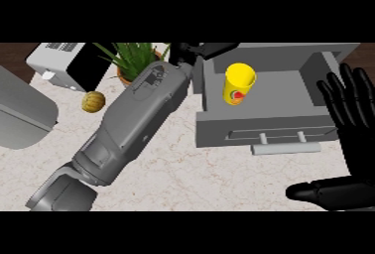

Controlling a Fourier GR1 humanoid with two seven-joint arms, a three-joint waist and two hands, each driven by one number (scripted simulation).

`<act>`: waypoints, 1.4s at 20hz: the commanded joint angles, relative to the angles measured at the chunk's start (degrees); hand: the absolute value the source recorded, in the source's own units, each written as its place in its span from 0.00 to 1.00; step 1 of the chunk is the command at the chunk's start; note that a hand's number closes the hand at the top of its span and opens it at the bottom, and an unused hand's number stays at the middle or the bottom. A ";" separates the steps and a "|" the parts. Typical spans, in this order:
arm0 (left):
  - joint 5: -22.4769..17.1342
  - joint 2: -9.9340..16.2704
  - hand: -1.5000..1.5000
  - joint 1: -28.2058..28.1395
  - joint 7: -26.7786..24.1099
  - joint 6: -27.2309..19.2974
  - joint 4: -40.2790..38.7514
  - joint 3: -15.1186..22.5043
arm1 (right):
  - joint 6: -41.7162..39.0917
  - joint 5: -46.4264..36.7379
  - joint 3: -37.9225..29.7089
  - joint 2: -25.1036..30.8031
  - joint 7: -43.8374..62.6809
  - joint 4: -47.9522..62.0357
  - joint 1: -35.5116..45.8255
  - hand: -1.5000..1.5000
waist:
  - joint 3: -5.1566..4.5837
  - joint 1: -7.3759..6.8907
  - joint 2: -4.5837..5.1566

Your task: Pick up the cup, place it into the drawer and close the drawer

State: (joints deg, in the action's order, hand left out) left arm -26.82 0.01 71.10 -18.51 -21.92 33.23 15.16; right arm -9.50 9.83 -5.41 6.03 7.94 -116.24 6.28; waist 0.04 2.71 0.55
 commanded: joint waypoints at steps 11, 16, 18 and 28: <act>-5.79 -0.01 1.00 5.62 -0.87 -1.79 -11.93 13.77 | -2.17 0.34 1.35 0.08 -2.21 2.65 1.26 0.00 | 0.08 2.79 0.83; -6.11 -0.01 0.00 5.09 0.11 -4.92 -12.75 18.71 | 0.01 0.34 1.77 -1.17 -0.32 3.27 4.87 0.00 | 0.06 3.34 1.06; -6.96 -0.01 0.00 6.27 1.46 -7.24 -12.19 19.40 | -2.82 1.04 1.50 -0.37 -3.49 2.83 0.82 0.00 | 0.11 3.98 0.96; -16.49 -0.01 0.00 3.76 -5.88 -4.75 -5.09 16.90 | -3.45 7.05 0.86 -0.92 0.03 0.35 0.91 0.00 | 0.03 2.28 0.53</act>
State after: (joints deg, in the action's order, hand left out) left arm -40.12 0.00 75.23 -21.54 -27.17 26.22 33.26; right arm -11.51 13.98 -3.81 4.76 7.73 -116.03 7.72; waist 0.07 5.72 1.23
